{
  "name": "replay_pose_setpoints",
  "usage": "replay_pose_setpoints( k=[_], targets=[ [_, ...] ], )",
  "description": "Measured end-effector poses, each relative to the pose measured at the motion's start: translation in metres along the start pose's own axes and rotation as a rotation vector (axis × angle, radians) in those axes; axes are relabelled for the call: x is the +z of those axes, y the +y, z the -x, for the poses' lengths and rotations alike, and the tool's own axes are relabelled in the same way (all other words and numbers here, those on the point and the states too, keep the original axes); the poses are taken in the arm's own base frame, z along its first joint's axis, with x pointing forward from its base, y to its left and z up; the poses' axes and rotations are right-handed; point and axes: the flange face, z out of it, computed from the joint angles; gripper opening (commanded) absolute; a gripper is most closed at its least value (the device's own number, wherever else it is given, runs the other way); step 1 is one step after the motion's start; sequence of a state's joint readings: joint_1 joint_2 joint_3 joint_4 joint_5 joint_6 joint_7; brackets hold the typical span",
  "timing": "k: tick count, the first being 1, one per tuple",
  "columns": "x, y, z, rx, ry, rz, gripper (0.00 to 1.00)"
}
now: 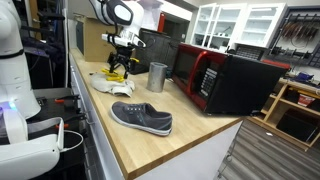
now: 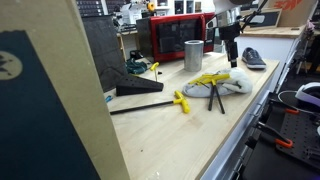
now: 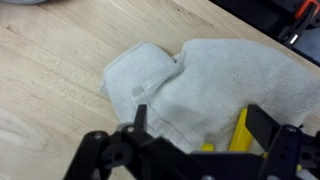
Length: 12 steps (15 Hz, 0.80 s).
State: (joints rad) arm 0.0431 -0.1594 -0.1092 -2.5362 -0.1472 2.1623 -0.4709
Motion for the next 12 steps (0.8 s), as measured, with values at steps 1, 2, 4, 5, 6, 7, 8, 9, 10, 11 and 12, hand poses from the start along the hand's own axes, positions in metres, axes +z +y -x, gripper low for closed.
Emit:
replay_pose_setpoints(
  k=[1,2,4,5,6,7,8,9,10,11,12],
  targets=[
    [0.000,0.000,0.000,0.001,-0.001,0.000,1.00],
    [0.001,-0.001,-0.002,0.001,-0.002,0.001,1.00],
    [0.006,-0.003,-0.007,-0.003,0.001,0.006,1.00],
    [0.009,-0.004,-0.010,-0.004,0.005,0.009,1.00],
    [0.012,-0.004,-0.014,-0.002,0.008,0.012,1.00],
    [0.016,-0.004,-0.017,0.000,0.011,0.015,1.00],
    [0.020,-0.004,-0.020,0.000,0.013,0.016,1.00],
    [0.024,-0.004,-0.023,0.000,0.017,0.018,1.00],
    [0.026,-0.003,-0.027,0.002,0.021,0.021,1.00],
    [0.028,-0.003,-0.029,0.005,0.024,0.023,1.00],
    [0.029,-0.004,-0.032,0.004,0.028,0.025,1.00]
  ],
)
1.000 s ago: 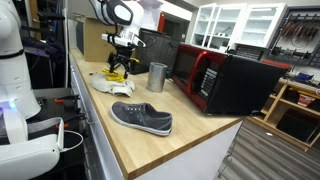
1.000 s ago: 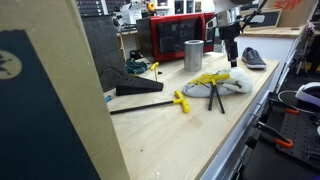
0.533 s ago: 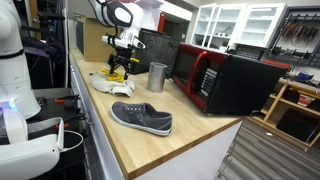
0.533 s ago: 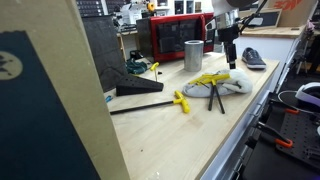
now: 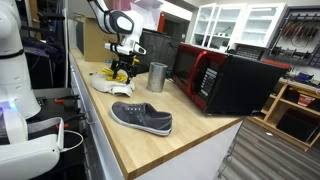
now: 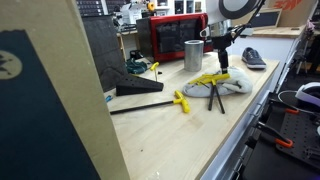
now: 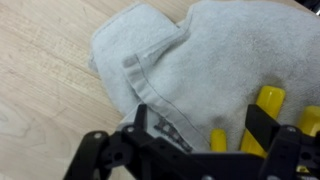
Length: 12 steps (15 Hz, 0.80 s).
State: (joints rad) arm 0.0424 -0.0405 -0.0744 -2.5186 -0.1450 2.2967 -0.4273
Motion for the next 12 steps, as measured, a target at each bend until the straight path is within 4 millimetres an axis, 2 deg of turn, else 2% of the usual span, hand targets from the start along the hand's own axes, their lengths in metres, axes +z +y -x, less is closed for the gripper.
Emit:
replay_pose_setpoints(
  k=[4,5,8,9,10,11,12],
  targets=[
    [-0.006,-0.003,-0.008,-0.011,0.021,0.010,1.00],
    [-0.008,-0.005,-0.011,-0.016,0.026,0.013,0.96],
    [-0.013,-0.011,-0.017,-0.033,0.034,0.022,0.97],
    [-0.013,-0.012,-0.018,-0.037,0.033,0.022,0.91],
    [-0.011,-0.014,-0.019,-0.041,0.030,0.022,0.72],
    [-0.009,-0.015,-0.020,-0.044,0.025,0.021,0.70],
    [-0.007,-0.015,-0.021,-0.046,0.021,0.019,0.64]
  ],
)
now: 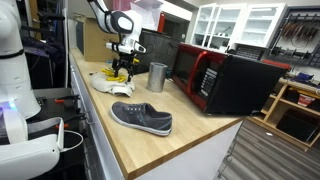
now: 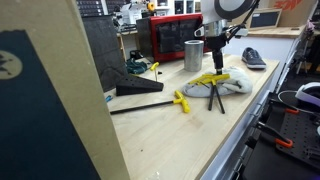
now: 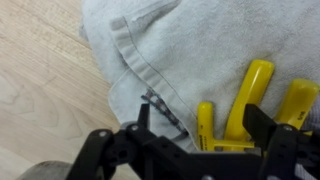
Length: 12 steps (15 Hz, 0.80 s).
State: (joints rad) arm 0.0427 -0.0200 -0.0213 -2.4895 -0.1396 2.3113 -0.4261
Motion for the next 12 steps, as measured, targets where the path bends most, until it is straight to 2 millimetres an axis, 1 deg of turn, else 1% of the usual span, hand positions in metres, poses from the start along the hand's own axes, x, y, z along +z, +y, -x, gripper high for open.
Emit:
replay_pose_setpoints(
  k=[1,2,3,4,5,6,7,8,9,10,11,12],
  targets=[
    [0.001,-0.001,-0.001,-0.002,-0.002,0.000,0.62],
    [0.001,-0.002,-0.003,-0.006,-0.002,0.000,0.54],
    [0.001,-0.003,-0.003,-0.009,-0.002,0.001,0.40],
    [0.001,-0.004,-0.004,-0.012,-0.002,0.001,0.33],
    [0.001,-0.005,-0.004,-0.013,-0.002,0.001,0.30],
    [0.001,-0.005,-0.005,-0.014,-0.003,0.000,0.30],
    [0.002,-0.004,-0.004,-0.012,-0.005,-0.001,0.24],
    [0.004,-0.001,-0.003,-0.007,-0.007,-0.002,0.01],
    [0.007,0.001,-0.002,-0.001,-0.012,-0.006,0.04],
    [0.009,0.003,-0.001,0.004,-0.016,-0.010,0.04],
    [0.012,0.005,-0.001,0.008,-0.021,-0.013,0.01],
    [0.015,0.006,-0.001,0.011,-0.026,-0.016,0.04]
  ],
)
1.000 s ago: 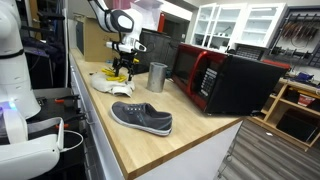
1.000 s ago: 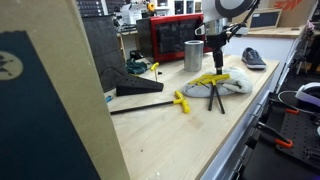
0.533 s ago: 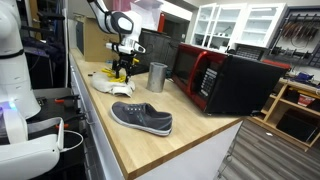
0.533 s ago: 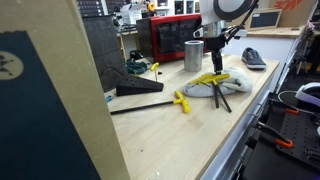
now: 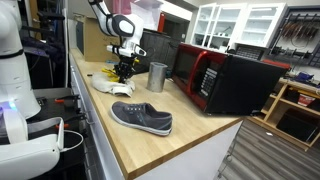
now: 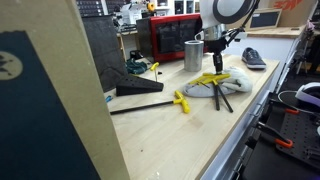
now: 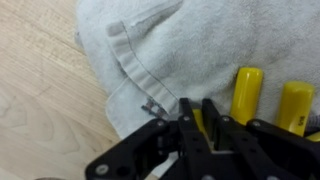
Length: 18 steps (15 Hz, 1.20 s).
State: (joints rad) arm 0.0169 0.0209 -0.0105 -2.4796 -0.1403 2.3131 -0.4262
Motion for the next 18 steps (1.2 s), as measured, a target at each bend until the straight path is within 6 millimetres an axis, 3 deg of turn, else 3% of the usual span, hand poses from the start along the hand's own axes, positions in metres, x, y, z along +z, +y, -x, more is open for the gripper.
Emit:
replay_pose_setpoints(
  k=[7,18],
  targets=[
    [-0.008,0.005,0.000,0.001,0.018,0.020,0.04],
    [-0.100,0.003,0.015,0.103,0.131,0.410,0.04]
  ],
)
